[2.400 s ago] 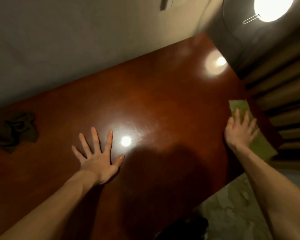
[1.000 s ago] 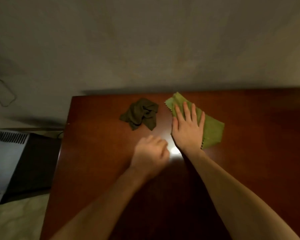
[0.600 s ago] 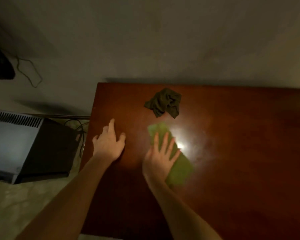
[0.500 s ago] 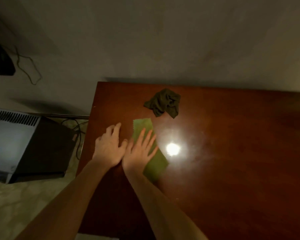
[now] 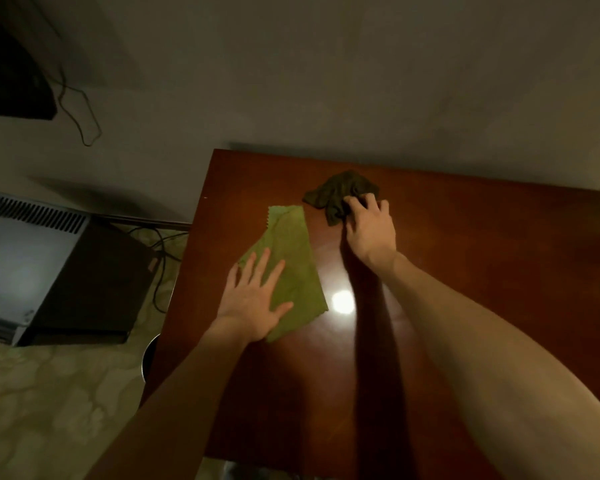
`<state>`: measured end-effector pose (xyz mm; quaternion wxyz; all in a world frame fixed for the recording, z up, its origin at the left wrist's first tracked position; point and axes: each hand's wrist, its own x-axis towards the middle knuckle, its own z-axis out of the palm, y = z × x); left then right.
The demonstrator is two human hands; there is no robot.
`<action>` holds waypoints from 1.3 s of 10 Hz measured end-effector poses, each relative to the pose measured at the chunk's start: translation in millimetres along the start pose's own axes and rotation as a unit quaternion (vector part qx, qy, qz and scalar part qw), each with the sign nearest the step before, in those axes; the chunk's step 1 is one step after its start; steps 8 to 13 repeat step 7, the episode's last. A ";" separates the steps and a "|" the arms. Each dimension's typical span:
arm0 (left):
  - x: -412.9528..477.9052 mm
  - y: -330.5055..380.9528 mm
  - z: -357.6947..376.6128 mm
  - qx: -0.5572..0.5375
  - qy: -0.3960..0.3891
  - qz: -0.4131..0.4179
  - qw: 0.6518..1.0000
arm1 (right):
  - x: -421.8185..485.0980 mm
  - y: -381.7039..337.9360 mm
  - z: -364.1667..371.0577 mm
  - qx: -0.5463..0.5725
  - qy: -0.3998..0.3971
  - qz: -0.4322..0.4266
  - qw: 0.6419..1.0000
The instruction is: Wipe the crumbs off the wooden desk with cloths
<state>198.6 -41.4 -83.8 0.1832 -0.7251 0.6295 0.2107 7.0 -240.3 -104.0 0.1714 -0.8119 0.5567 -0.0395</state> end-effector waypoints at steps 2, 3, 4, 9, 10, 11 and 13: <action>18.2 -40.6 -27.2 0.013 -0.043 -0.042 0.998 | -36.6 -53.1 18.1 0.052 0.003 -0.004 0.999; 28.1 -40.3 -26.1 0.002 -0.037 -0.033 0.999 | -52.6 -82.3 27.4 0.084 -0.030 -0.053 0.995; 39.9 -32.6 -33.5 0.024 -0.022 -0.015 0.999 | -55.3 -98.2 27.4 0.075 -0.072 -0.064 0.992; 23.3 -5.4 -23.7 -0.005 0.065 -0.028 0.998 | -83.2 -39.5 -0.5 0.121 -0.131 -0.060 0.982; 23.3 -5.4 -23.7 -0.005 0.065 -0.028 0.998 | -83.2 -39.5 -0.5 0.121 -0.131 -0.060 0.982; 23.3 -5.4 -23.7 -0.005 0.065 -0.028 0.998 | -83.2 -39.5 -0.5 0.121 -0.131 -0.060 0.982; 23.3 -5.4 -23.7 -0.005 0.065 -0.028 0.998 | -83.2 -39.5 -0.5 0.121 -0.131 -0.060 0.982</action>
